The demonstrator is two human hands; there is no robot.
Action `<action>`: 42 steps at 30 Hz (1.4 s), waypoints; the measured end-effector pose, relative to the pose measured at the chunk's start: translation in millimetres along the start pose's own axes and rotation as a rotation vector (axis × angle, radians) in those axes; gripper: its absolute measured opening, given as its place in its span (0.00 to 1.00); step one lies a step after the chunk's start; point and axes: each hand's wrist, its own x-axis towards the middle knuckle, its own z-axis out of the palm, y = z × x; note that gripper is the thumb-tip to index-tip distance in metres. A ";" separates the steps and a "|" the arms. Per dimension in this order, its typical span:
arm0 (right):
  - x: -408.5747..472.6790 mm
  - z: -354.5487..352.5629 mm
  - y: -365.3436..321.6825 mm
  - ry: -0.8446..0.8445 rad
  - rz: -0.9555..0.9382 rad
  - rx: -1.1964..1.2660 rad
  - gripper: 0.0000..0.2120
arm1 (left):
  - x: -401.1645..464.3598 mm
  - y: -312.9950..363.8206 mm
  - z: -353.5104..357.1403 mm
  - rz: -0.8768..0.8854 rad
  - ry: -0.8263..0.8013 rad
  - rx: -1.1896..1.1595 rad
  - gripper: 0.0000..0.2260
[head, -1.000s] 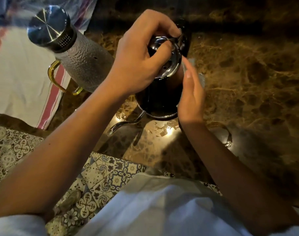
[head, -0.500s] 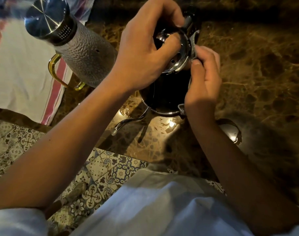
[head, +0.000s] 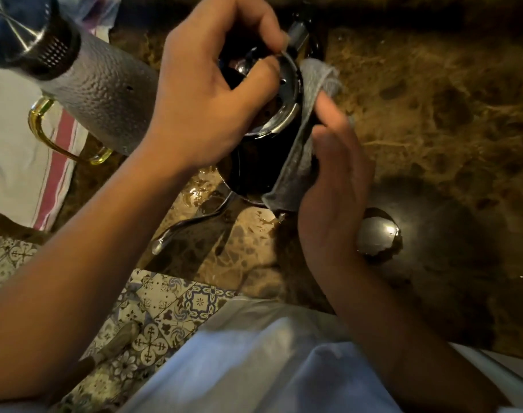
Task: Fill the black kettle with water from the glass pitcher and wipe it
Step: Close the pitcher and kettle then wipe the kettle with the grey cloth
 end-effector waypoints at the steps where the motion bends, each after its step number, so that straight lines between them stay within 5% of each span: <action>1: -0.4 4.6 -2.0 -0.022 -0.058 -0.027 0.18 | -0.2 -0.1 0.2 -0.005 0.005 -0.011 0.08; 5: 19.1 14.8 1.8 -0.201 -0.199 -0.085 0.19 | 2.5 1.0 0.8 0.048 0.016 -0.022 0.09; 11: 19.8 9.5 19.8 -0.089 -0.240 -0.152 0.18 | 1.6 -6.1 0.6 0.044 0.012 -0.004 0.09; 19: 44.2 -17.8 48.3 0.105 0.019 -0.362 0.19 | 2.3 -4.2 2.6 0.037 -0.005 -0.036 0.10; 26: 44.5 2.4 13.5 0.030 -0.218 -0.199 0.15 | 3.3 -1.9 1.0 0.045 -0.006 -0.040 0.11; 34: 52.4 -10.2 27.5 0.072 0.143 -0.299 0.19 | 1.7 -1.0 1.2 0.016 0.007 -0.027 0.09; 42: 10.3 1.2 17.6 0.059 -0.163 -0.198 0.13 | -0.6 7.6 11.3 -0.033 0.177 0.033 0.06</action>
